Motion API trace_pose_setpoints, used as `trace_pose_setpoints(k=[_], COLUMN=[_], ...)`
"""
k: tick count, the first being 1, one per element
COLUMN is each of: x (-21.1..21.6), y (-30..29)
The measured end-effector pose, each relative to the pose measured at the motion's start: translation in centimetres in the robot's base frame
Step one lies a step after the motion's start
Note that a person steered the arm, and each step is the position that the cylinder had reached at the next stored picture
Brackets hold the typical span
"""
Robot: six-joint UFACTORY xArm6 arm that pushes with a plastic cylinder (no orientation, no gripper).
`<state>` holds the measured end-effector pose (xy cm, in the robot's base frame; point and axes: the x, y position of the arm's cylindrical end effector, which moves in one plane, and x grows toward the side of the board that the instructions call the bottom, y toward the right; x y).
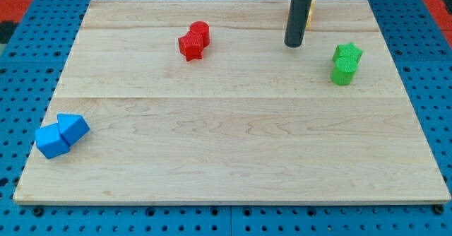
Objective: Slide green star close to the red star
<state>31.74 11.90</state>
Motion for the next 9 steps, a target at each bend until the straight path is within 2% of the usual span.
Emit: trace_pose_setpoints(k=[1,3,4,5,7,8,9], x=[0.0,0.3,-0.6,0.1,6.0,6.9,11.0], y=[0.0,-4.3,4.2,10.4,9.3,12.7,10.2])
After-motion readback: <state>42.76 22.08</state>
